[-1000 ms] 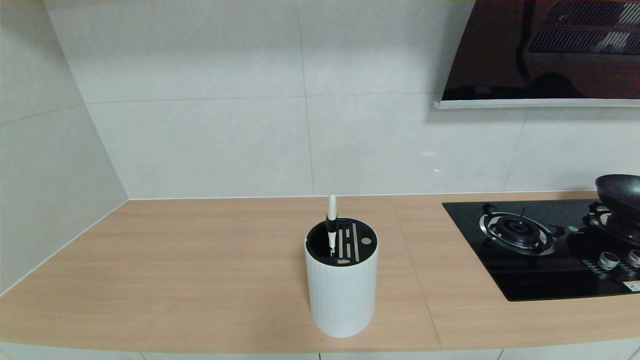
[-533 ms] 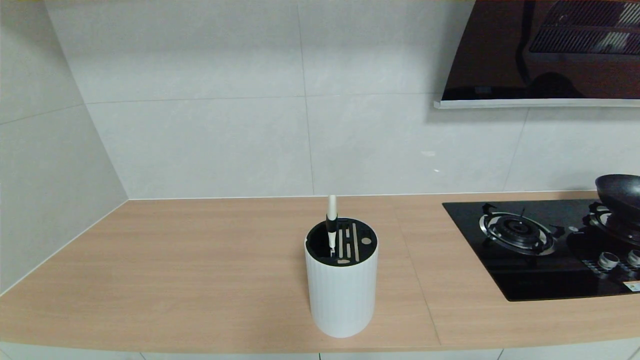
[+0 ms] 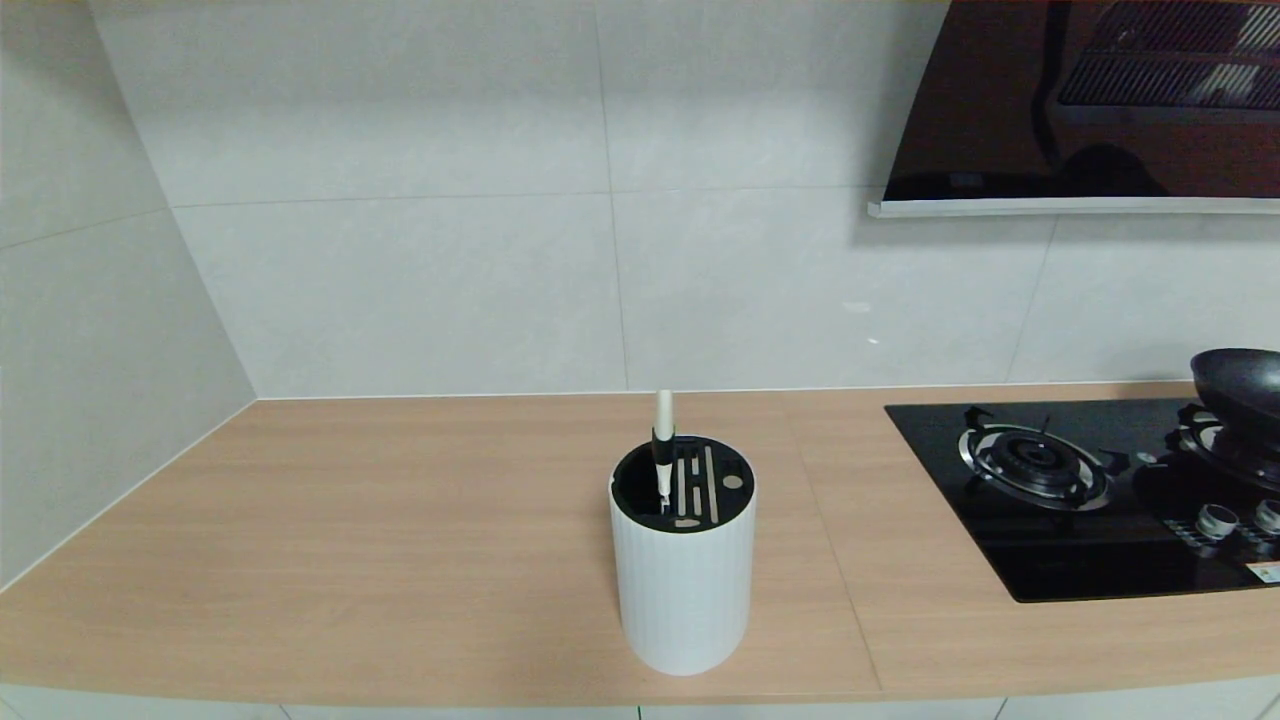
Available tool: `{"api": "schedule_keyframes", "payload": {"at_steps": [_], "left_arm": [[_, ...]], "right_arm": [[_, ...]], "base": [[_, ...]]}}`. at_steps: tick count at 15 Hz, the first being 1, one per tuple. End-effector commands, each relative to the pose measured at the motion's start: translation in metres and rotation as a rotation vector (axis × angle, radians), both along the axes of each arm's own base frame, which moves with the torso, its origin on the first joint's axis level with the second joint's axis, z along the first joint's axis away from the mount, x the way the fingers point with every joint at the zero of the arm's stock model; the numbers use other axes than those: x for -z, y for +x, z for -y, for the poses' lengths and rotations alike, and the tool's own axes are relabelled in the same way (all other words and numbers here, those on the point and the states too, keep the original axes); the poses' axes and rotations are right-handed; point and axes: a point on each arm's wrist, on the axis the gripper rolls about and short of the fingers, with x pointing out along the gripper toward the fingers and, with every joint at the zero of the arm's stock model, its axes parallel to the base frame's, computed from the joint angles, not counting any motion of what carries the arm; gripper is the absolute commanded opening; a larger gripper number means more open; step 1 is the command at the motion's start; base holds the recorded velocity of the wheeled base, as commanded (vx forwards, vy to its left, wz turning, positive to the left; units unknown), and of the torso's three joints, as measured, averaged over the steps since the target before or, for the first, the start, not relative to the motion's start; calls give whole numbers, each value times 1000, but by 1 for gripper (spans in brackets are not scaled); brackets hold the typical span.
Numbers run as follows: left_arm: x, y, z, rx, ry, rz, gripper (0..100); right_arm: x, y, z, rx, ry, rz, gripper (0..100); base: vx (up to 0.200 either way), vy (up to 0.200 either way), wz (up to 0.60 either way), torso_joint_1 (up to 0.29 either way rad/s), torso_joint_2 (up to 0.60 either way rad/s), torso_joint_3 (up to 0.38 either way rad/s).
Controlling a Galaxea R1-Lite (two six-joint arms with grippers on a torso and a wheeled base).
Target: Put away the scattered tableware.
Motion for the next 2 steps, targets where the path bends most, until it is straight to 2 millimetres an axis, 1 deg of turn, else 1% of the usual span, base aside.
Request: {"api": "schedule_keyframes", "payload": {"at_steps": [1, 2], "left_arm": [[0, 0, 0, 0, 0, -4, 100], [0, 0, 0, 0, 0, -2, 100]], "right_arm": [[0, 0, 0, -1, 0, -2, 100], [0, 0, 0, -1, 0, -2, 100]], "base": [[0, 0, 0, 0, 0, 0], [0, 0, 0, 0, 0, 0]]}}
